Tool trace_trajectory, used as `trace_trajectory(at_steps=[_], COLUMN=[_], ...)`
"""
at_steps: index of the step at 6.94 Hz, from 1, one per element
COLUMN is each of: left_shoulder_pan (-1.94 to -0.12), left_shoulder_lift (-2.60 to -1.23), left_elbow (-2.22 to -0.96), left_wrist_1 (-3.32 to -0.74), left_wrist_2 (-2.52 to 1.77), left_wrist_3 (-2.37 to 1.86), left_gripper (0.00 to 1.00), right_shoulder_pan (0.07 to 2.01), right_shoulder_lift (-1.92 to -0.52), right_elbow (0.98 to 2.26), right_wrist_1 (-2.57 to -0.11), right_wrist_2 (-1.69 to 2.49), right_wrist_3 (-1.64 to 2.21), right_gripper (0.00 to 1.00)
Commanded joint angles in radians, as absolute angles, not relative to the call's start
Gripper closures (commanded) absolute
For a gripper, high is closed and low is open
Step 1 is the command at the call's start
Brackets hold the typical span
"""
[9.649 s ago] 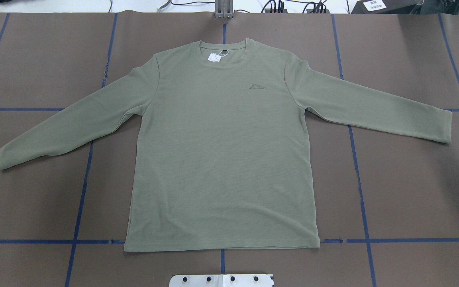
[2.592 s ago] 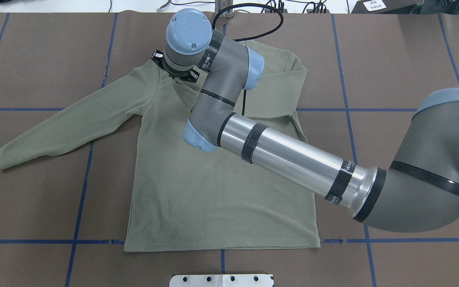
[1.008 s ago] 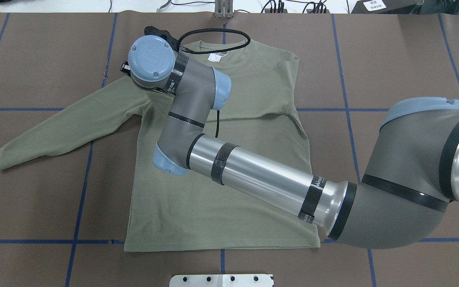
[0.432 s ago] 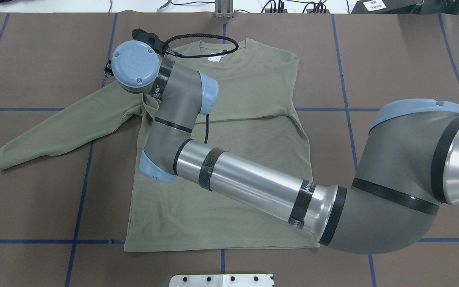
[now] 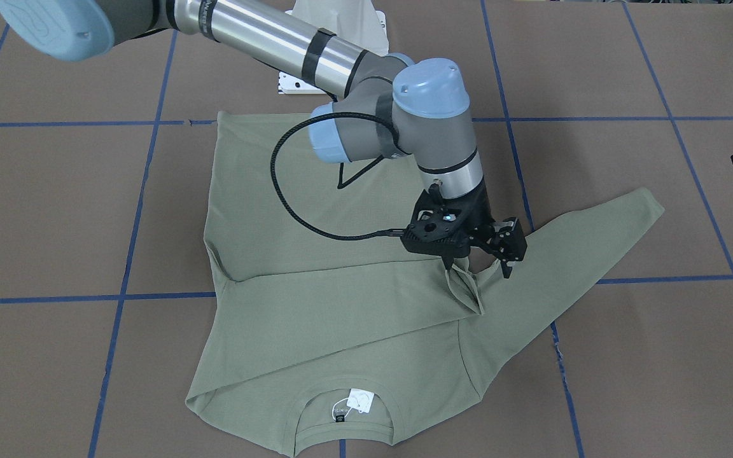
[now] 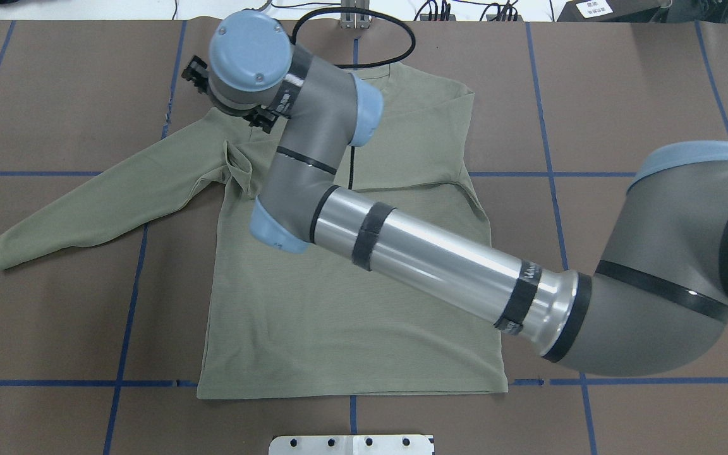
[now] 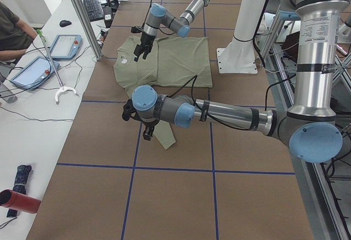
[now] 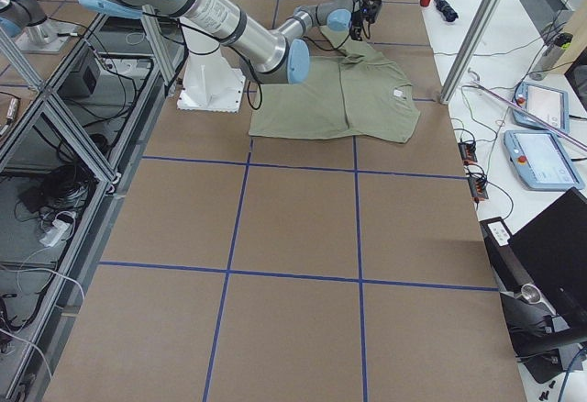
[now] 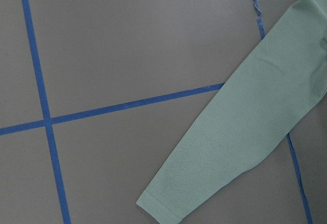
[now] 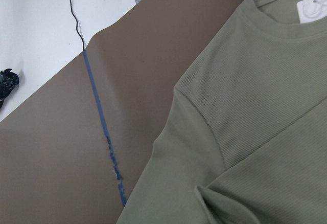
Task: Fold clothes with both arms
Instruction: 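Carry the held sleeve across the shirt toward the opposite shoulder, then release the sleeve and raise the right gripper while the left gripper approaches the other cuff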
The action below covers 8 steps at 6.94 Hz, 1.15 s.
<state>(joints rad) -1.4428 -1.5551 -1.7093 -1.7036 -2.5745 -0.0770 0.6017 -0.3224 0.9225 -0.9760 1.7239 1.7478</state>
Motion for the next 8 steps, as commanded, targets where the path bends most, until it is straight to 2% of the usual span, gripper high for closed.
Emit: trace_trajectory(at_steps=[1, 3, 4, 6, 8], left_shoulder_pan=[-1.401, -1.337, -1.288, -1.250, -1.200], left_shoulder_lift=[-1.559, -1.558, -1.554, -1.551, -1.546], left_elbow=[-1.681, -1.631, -1.629, -1.626, -1.570], left_wrist_1=[-1.709, -1.803, -1.884, -1.913, -1.943], left_wrist_2=[-2.566, -2.530, -2.501, -2.485, -2.477], left_wrist_3=[-0.162, -0.242, -0.346, -0.403, -0.405], left_gripper=[0.00, 0.00, 0.00, 0.00, 0.00], right_shoulder_pan=[0.665, 0.750, 0.776, 0.796, 0.795], right_shoulder_lift=[-0.513, -0.720, -0.789, -0.862, -0.861], right_elbow=[1.147, 1.352, 1.412, 1.454, 1.456], right_wrist_1=[-1.032, -1.034, -1.034, -1.031, -1.031], right_wrist_2=[1.837, 1.974, 1.992, 2.005, 2.000], right_wrist_3=[1.697, 1.652, 1.614, 1.579, 1.571], right_gripper=[0.01, 0.01, 0.01, 0.00, 0.00])
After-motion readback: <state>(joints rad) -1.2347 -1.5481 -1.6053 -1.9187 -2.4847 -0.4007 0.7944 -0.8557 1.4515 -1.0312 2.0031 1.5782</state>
